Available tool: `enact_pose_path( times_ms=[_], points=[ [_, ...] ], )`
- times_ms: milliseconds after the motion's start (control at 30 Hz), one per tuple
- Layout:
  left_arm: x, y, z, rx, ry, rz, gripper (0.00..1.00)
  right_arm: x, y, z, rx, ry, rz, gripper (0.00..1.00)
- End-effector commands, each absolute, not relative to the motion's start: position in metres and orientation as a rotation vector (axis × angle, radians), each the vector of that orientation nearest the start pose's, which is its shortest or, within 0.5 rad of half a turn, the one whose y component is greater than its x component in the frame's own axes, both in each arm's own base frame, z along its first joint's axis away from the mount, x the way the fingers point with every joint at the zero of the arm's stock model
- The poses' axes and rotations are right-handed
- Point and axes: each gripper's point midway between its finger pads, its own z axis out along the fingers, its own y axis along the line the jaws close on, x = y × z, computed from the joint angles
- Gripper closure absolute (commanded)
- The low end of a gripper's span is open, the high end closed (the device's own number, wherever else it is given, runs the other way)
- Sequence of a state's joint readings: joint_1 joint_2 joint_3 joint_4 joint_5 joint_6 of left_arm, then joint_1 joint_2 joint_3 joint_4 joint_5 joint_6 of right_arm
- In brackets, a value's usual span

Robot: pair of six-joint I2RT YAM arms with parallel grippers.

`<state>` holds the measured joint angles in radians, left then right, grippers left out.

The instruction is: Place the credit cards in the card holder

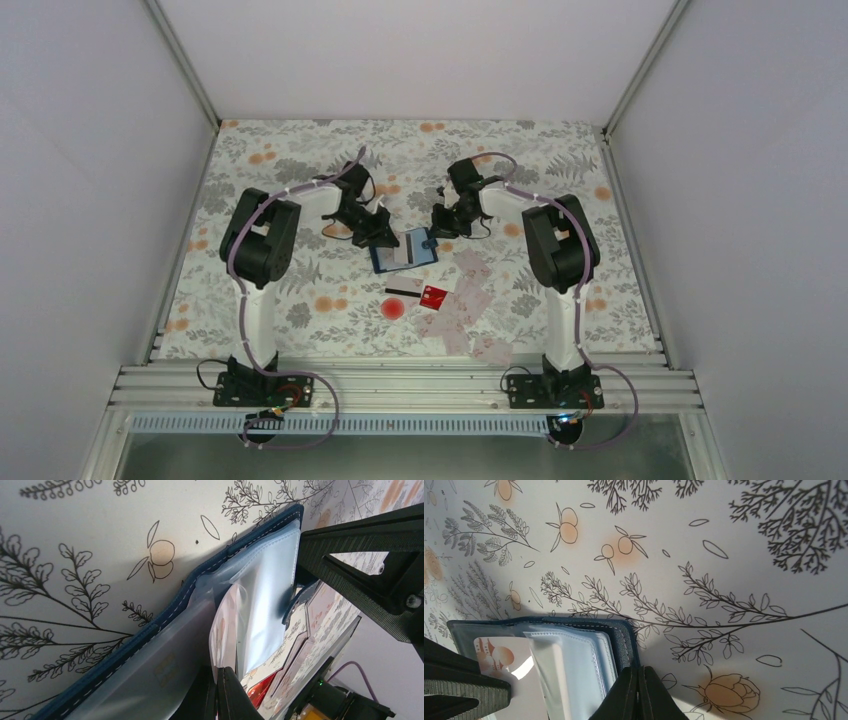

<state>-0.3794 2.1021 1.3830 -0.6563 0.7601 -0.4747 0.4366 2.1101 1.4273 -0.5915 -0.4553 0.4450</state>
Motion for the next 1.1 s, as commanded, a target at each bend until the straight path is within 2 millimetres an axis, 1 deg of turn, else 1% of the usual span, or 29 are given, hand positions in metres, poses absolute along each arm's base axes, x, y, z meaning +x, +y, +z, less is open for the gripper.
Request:
enact_pose_path(
  times_ms=[0, 100, 200, 267, 333, 500, 733, 933, 1067],
  points=[
    [0.343, -0.258, 0.007, -0.137, 3.077, -1.097, 0.98, 0.329, 0.231, -0.034, -0.027, 3.185, 0.571, 0.96],
    [0.346, -0.259, 0.009, -0.160, 3.056, -1.100, 0.98, 0.325, 0.228, -0.035, -0.024, 3.190, 0.561, 0.96],
    [0.348, -0.252, 0.010, -0.189, 3.048, -1.050, 0.98, 0.321, 0.224, -0.036, -0.022, 3.195, 0.544, 0.96],
    [0.347, -0.251, 0.011, -0.199, 3.038, -1.057, 0.98, 0.318, 0.223, -0.037, -0.018, 3.200, 0.546, 0.96],
    [0.346, -0.253, 0.010, -0.190, 3.035, -1.075, 0.98, 0.317, 0.224, -0.038, -0.019, 3.202, 0.552, 0.96],
    [0.344, -0.267, 0.014, -0.137, 2.999, -1.119, 0.98, 0.317, 0.224, -0.037, -0.018, 3.202, 0.553, 0.96],
    [0.344, -0.270, 0.020, -0.242, 2.978, -1.128, 0.97, 0.315, 0.222, -0.039, -0.016, 3.208, 0.544, 0.96],
    [0.342, -0.279, 0.019, -0.200, 2.995, -1.097, 0.78, 0.313, 0.221, -0.038, -0.016, 3.209, 0.540, 0.96],
    [0.344, -0.286, 0.022, -0.161, 2.999, -1.074, 0.72, 0.313, 0.221, -0.038, -0.014, 3.207, 0.548, 0.96]
  ],
)
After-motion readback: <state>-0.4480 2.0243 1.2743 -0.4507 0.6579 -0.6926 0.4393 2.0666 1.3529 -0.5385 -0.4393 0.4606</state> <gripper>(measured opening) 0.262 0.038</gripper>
